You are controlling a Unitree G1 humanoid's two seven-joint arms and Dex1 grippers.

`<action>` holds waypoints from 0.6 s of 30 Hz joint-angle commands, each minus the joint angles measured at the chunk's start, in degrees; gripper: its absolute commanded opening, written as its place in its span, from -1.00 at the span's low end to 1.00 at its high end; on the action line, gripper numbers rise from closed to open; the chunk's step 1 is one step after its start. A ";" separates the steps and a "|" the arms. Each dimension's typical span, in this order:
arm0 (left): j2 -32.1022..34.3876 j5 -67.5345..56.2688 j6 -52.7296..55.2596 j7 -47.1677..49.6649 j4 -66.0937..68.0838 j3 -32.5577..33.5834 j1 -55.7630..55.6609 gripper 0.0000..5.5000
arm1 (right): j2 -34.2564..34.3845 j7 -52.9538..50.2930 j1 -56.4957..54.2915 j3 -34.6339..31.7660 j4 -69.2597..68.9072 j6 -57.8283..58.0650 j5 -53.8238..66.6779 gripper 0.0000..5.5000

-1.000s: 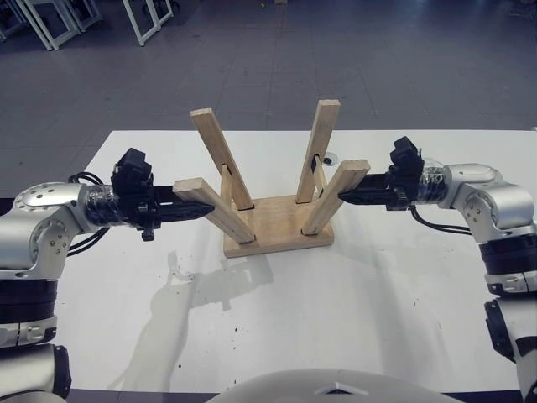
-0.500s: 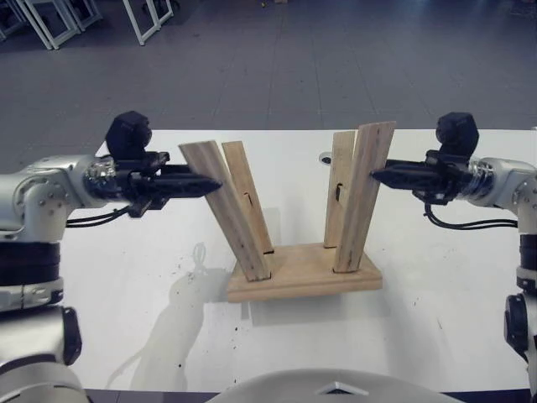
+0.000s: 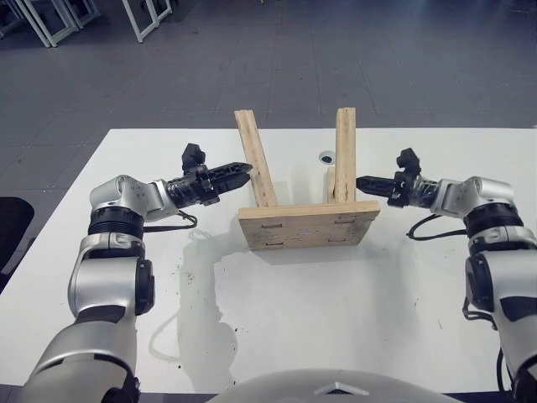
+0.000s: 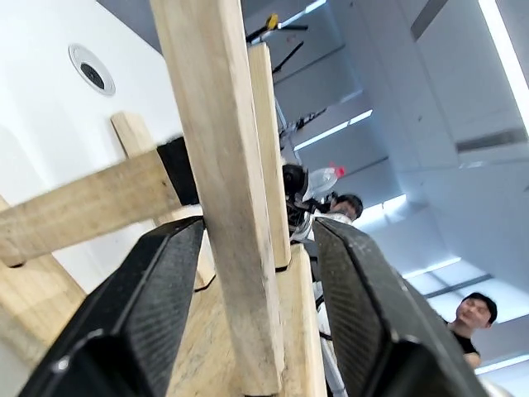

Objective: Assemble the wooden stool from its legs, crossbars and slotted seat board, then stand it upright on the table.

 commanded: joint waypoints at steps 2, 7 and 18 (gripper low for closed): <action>4.17 2.18 -2.30 -3.57 -10.51 -0.01 2.75 -0.13 | -4.88 2.65 0.83 -3.07 -2.16 -1.32 -1.82 -0.25; 6.66 4.34 -17.12 -7.11 -34.81 0.80 18.57 -0.13 | -9.00 3.55 10.73 -4.90 -20.78 -4.53 -1.40 -0.25; 10.04 16.30 -39.30 -9.00 -46.92 -6.02 30.93 -0.13 | -16.03 5.80 30.74 2.12 -55.43 -13.07 -5.92 -0.25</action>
